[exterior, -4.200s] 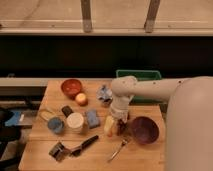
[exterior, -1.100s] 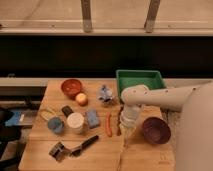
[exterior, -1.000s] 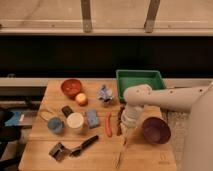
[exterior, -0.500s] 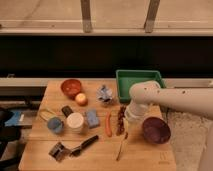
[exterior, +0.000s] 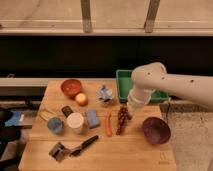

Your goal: Place fork in plastic cup

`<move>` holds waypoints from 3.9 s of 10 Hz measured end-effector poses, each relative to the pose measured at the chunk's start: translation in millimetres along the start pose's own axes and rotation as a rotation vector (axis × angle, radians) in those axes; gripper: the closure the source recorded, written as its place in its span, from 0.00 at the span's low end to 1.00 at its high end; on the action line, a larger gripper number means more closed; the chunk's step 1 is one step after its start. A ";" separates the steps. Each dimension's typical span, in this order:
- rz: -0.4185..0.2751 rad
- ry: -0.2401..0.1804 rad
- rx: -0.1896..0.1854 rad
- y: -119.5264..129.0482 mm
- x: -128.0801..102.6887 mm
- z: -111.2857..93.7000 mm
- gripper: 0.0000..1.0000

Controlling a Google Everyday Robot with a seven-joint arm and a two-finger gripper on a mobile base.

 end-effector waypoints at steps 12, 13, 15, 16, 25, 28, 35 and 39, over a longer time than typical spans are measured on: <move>-0.257 -0.140 0.205 51.2 -171.1 -110.5 1.00; -0.302 -0.158 0.201 68.6 -189.7 -112.4 1.00; -0.376 -0.189 0.186 99.2 -218.6 -115.4 1.00; -0.416 -0.206 0.175 116.0 -233.1 -116.5 1.00; -0.554 -0.247 0.139 188.4 -257.1 -114.6 1.00; -0.554 -0.247 0.139 188.2 -256.9 -114.7 1.00; -0.639 -0.298 0.123 229.3 -238.2 -121.9 1.00; -0.690 -0.329 0.064 261.9 -223.0 -117.4 1.00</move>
